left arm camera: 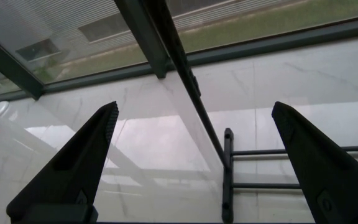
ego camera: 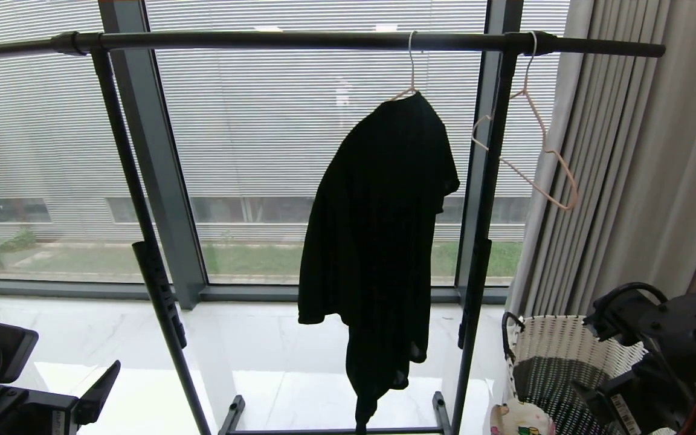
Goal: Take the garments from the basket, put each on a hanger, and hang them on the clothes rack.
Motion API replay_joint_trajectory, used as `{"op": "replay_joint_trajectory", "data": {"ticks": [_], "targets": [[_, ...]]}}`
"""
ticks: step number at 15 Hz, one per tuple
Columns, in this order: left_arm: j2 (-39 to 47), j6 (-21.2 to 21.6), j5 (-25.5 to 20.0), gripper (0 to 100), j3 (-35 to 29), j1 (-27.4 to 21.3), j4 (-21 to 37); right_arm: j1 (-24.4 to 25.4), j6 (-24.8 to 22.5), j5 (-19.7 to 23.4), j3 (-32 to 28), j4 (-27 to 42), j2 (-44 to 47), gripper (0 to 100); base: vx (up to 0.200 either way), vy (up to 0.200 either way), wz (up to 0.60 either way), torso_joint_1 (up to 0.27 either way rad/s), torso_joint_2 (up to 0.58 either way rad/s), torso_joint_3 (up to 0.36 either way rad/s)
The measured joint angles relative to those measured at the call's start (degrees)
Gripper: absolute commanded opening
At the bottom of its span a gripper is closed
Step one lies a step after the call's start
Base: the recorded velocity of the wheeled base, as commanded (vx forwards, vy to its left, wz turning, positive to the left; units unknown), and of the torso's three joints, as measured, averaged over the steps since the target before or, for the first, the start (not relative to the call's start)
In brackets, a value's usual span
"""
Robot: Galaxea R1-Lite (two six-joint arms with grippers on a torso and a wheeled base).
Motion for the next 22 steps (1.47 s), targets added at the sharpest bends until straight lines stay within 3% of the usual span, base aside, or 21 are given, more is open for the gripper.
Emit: {"op": "replay_joint_trajectory", "data": {"ticks": [4, 8, 14, 22], "targets": [[0.1, 0.1, 0.0, 100, -1.7, 0.0, -0.1, -0.7, 0.3, 3.7, 0.0, -1.7, 5.6, 100, 0.000, 0.000, 0.00, 0.000, 0.00, 0.000], [-0.1, 0.1, 0.1, 100, -2.7, 0.0, 0.0, -3.3, 0.4, 10.0, -0.7, -10.3, 18.6, 100, 0.000, 0.000, 0.00, 0.000, 0.00, 0.000], [-0.3, 0.1, 2.5, 100, -2.9, 0.0, 0.0, -7.7, 0.3, 11.0, -6.7, -17.0, 41.5, 100, 0.000, 0.000, 0.00, 0.000, 0.00, 0.000], [0.0, 0.1, 2.6, 100, -2.2, -0.3, 0.0, -11.0, 0.4, 11.0, -12.6, -19.6, 53.1, 100, 0.000, 0.000, 0.00, 0.000, 0.00, 0.000]]}}
